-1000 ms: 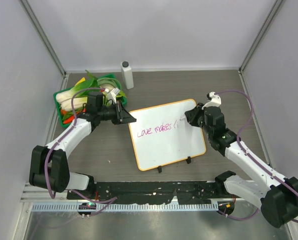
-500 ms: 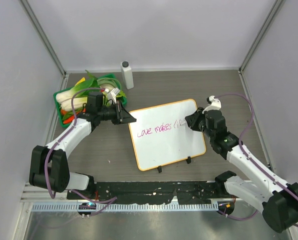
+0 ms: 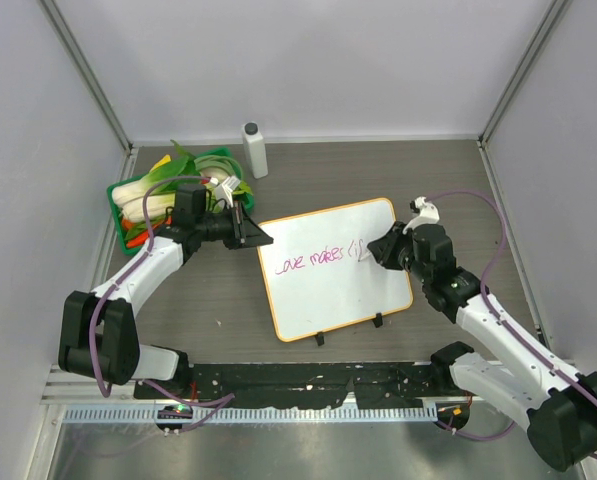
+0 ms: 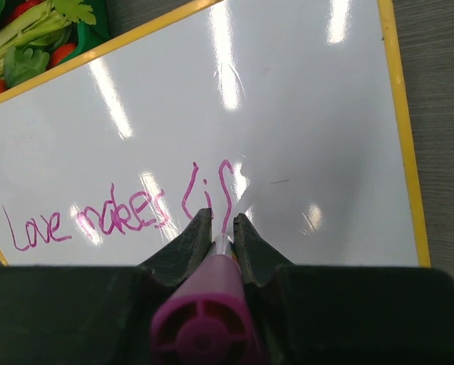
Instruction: Write a sentence on the whiteboard
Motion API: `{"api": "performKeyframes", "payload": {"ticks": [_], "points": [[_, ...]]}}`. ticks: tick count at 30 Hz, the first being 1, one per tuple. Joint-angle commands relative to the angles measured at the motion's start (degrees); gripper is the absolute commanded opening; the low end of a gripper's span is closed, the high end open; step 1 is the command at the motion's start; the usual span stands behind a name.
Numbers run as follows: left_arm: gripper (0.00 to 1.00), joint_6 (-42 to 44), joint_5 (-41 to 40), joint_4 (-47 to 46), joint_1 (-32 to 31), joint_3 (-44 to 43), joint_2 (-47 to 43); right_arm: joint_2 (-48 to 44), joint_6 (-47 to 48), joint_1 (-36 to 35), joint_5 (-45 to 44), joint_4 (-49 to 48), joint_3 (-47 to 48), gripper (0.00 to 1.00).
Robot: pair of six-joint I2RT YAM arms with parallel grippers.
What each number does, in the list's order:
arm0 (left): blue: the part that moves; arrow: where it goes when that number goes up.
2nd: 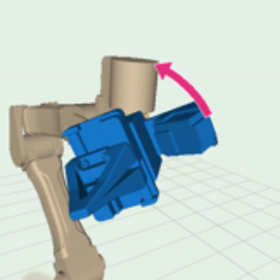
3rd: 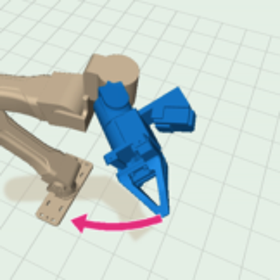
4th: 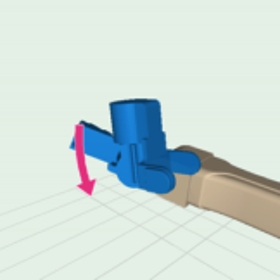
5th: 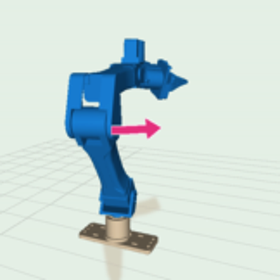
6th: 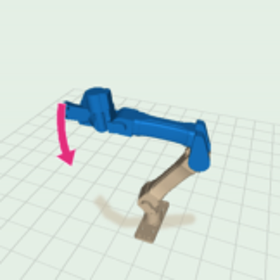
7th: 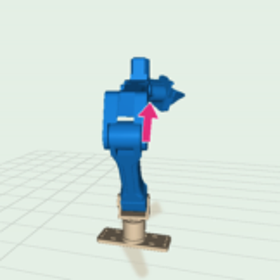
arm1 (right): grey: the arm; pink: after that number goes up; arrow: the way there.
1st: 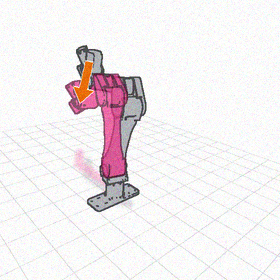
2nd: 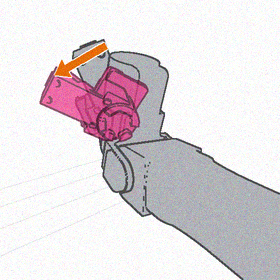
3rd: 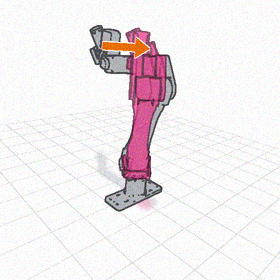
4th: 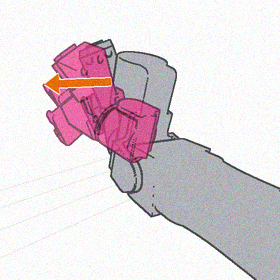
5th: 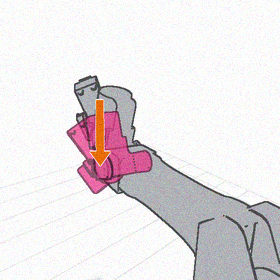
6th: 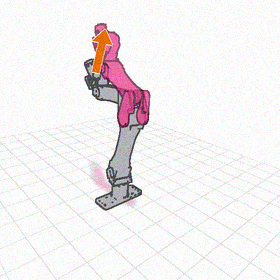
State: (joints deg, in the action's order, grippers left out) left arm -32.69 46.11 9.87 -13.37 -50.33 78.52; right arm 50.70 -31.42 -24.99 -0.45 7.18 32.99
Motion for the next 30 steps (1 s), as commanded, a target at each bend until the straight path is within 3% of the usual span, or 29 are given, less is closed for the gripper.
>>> {"api": "performKeyframes", "payload": {"ticks": [1, 14, 30], "points": [[0.00, 4.6, -9.7, 3.5, -0.3, 1.9, 1.7, -1.1, 1.6, 0.0, 1.9, 1.6, 1.5, 0.01], [0.00, 4.6, -9.6, 3.4, -0.3, 1.9, 1.8, 1.9, 2.6, 0.0, -2.8, -1.7, 8.3, 0.02], [0.00, 4.6, -9.6, 3.4, -0.3, 1.9, 2.1, 6.2, 4.2, 0.2, -2.7, -3.3, 6.0, 0.01]]}}
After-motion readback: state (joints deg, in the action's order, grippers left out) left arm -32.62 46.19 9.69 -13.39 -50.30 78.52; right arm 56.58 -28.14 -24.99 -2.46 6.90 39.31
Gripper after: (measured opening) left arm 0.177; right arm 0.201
